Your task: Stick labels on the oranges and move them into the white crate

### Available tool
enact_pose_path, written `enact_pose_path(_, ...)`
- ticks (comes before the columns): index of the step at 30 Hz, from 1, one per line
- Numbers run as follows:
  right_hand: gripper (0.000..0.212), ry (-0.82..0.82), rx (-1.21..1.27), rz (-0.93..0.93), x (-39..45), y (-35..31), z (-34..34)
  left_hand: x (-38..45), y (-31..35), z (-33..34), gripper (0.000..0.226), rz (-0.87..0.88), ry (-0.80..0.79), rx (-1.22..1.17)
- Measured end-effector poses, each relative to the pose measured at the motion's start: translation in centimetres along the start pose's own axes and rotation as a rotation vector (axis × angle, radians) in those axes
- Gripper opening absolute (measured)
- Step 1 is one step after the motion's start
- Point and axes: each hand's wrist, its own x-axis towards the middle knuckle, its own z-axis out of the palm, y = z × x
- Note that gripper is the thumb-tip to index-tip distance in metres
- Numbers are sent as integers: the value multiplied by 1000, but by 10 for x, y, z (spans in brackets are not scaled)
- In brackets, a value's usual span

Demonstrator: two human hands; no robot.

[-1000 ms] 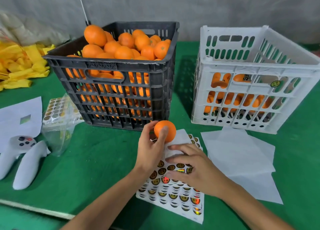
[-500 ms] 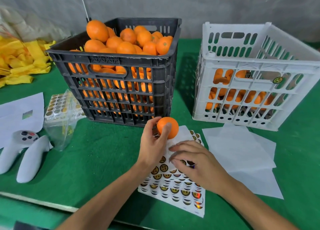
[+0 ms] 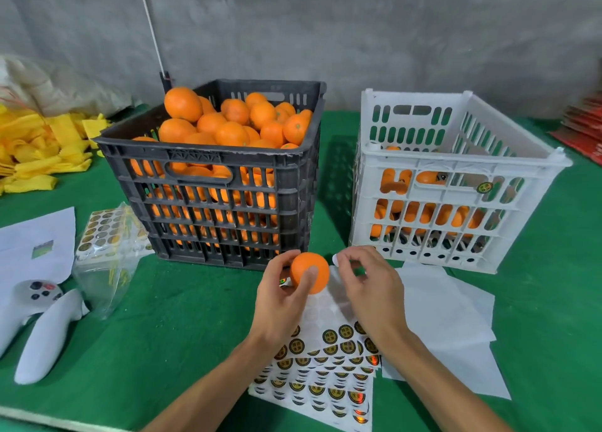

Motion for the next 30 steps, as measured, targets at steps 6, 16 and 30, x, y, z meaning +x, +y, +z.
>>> enact_pose_path(6,25,-156,198,-65,-12,-3,4,-1,3,-2,56,10,31,-24)
enact_pose_path(16,61,145,-354,-552,12,-25,-23,35,80,6,47,34,-43,-196)
enact_pose_path(30,56,407,-576,-163,148,-35,-116,151,229,84,47,443,-368,497)
